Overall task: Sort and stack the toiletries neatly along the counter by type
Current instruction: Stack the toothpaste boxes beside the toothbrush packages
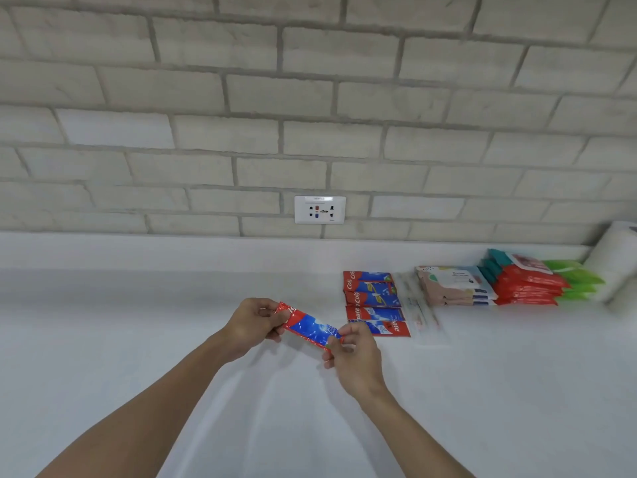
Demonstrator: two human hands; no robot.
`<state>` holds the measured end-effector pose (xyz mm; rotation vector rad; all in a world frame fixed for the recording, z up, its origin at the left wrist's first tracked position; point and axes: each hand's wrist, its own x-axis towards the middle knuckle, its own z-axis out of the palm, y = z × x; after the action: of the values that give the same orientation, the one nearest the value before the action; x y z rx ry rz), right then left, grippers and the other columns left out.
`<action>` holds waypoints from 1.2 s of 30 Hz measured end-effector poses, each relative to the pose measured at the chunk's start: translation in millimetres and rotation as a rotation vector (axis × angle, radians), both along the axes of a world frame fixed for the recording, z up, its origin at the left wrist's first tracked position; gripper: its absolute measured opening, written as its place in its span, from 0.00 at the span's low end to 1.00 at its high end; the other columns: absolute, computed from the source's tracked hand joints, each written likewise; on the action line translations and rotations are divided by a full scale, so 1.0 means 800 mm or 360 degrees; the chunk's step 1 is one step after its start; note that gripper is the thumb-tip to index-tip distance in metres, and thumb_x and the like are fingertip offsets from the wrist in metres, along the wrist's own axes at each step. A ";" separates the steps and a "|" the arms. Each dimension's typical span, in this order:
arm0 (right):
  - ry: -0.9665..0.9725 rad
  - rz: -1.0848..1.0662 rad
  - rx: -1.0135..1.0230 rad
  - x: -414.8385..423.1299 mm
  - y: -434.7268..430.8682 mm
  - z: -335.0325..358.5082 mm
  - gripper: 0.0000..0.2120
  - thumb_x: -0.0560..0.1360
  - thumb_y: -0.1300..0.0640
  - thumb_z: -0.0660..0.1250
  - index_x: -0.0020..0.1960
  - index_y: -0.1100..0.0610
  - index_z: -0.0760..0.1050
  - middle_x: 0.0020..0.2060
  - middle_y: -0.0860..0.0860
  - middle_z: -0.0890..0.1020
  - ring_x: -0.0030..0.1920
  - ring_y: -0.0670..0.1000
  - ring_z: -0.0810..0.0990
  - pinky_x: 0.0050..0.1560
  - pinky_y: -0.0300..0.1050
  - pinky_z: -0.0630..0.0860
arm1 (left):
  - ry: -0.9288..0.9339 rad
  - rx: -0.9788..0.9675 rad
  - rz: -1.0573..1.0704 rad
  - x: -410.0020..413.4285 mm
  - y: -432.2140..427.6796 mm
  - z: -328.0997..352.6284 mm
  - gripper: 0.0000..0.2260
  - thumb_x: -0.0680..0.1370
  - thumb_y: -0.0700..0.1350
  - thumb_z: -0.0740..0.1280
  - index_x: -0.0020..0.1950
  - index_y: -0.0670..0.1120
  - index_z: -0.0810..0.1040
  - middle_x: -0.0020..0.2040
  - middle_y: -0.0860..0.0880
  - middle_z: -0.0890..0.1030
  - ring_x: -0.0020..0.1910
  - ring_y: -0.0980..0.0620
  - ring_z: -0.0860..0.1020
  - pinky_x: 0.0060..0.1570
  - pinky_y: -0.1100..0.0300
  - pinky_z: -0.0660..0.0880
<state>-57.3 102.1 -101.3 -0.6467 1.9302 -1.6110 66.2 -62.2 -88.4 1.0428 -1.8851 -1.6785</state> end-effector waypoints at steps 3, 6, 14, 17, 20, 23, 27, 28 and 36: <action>-0.0011 -0.0111 0.0000 -0.031 0.008 0.000 0.09 0.76 0.65 0.68 0.46 0.55 0.69 0.40 0.57 0.80 0.28 0.48 0.80 0.29 0.39 0.78 | -0.0025 0.0010 -0.0010 -0.033 0.010 -0.006 0.05 0.77 0.37 0.68 0.50 0.36 0.81 0.38 0.38 0.79 0.33 0.48 0.77 0.35 0.59 0.79; -0.0001 -0.0222 0.0032 -0.064 0.014 -0.001 0.09 0.75 0.66 0.68 0.45 0.56 0.70 0.39 0.56 0.80 0.28 0.49 0.80 0.28 0.37 0.77 | -0.0063 0.0027 -0.0018 -0.064 0.021 -0.014 0.06 0.78 0.35 0.66 0.53 0.36 0.80 0.37 0.39 0.80 0.33 0.49 0.78 0.38 0.57 0.81; 0.0131 -0.0318 0.0130 -0.136 0.018 -0.010 0.04 0.75 0.66 0.68 0.46 0.59 0.75 0.36 0.58 0.83 0.30 0.50 0.80 0.28 0.33 0.76 | -0.0209 0.0019 0.0013 -0.124 0.038 -0.033 0.10 0.79 0.37 0.64 0.58 0.35 0.79 0.41 0.40 0.81 0.33 0.51 0.77 0.45 0.53 0.81; 0.0258 -0.0294 0.0188 -0.160 0.013 -0.015 0.03 0.75 0.66 0.69 0.47 0.60 0.78 0.38 0.57 0.83 0.34 0.50 0.81 0.37 0.38 0.81 | -0.0278 -0.0029 0.0064 -0.146 0.043 -0.039 0.11 0.80 0.39 0.64 0.59 0.37 0.78 0.46 0.40 0.83 0.36 0.51 0.79 0.49 0.50 0.80; 0.0431 -0.0271 0.0301 -0.180 0.008 -0.023 0.05 0.75 0.64 0.69 0.51 0.62 0.81 0.44 0.56 0.84 0.40 0.49 0.81 0.40 0.37 0.79 | -0.0359 -0.0118 0.0188 -0.166 0.047 -0.043 0.11 0.79 0.39 0.65 0.60 0.38 0.78 0.44 0.43 0.84 0.35 0.53 0.81 0.41 0.61 0.80; 0.0628 -0.0162 0.0466 -0.189 0.002 -0.032 0.08 0.77 0.59 0.67 0.55 0.58 0.80 0.49 0.53 0.84 0.46 0.49 0.81 0.40 0.38 0.79 | -0.0356 -0.0180 0.0327 -0.181 0.049 -0.044 0.13 0.77 0.39 0.68 0.61 0.38 0.75 0.45 0.43 0.83 0.35 0.54 0.81 0.30 0.68 0.76; 0.1186 -0.0109 0.0829 -0.197 0.001 -0.039 0.10 0.77 0.50 0.66 0.58 0.48 0.79 0.52 0.47 0.84 0.52 0.52 0.78 0.55 0.47 0.76 | -0.0428 -0.0286 0.0344 -0.195 0.047 -0.049 0.11 0.76 0.41 0.70 0.55 0.38 0.77 0.50 0.42 0.83 0.47 0.48 0.82 0.47 0.56 0.81; 0.1251 -0.0099 0.0862 -0.198 0.002 -0.039 0.11 0.77 0.50 0.65 0.58 0.47 0.79 0.53 0.47 0.83 0.53 0.52 0.77 0.57 0.47 0.74 | -0.0455 -0.0310 0.0342 -0.197 0.047 -0.050 0.11 0.75 0.41 0.71 0.55 0.38 0.77 0.51 0.42 0.83 0.48 0.49 0.81 0.48 0.55 0.80; 0.1497 -0.0057 0.1016 -0.208 -0.001 -0.043 0.13 0.78 0.48 0.62 0.61 0.48 0.77 0.56 0.49 0.80 0.58 0.54 0.72 0.56 0.48 0.66 | -0.0596 -0.0424 0.0278 -0.208 0.045 -0.050 0.13 0.76 0.44 0.70 0.57 0.39 0.77 0.55 0.43 0.83 0.47 0.53 0.79 0.43 0.64 0.75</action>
<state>-223.7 101.3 -135.5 -1.1997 2.9074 -0.5918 -100.2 -26.0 -128.5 1.4335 -2.0989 -1.1562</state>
